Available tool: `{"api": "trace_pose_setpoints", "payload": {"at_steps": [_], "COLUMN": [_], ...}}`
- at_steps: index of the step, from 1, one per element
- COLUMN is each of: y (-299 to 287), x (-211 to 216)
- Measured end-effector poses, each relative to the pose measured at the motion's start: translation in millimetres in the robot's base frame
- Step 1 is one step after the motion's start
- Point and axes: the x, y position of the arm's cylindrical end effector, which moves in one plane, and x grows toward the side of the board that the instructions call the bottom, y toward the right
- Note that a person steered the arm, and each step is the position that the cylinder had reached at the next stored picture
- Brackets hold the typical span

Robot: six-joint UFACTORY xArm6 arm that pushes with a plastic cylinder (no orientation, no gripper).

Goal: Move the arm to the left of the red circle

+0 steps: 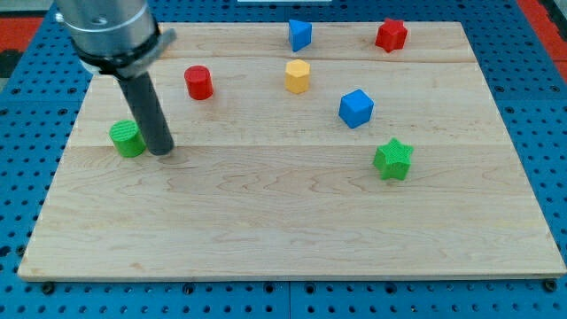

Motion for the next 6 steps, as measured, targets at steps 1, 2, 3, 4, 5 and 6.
{"api": "trace_pose_setpoints", "payload": {"at_steps": [1, 2, 3, 4, 5, 6], "y": [-41, -55, -43, -37, -35, -35], "x": [-16, -60, -75, -94, -110, -128]}}
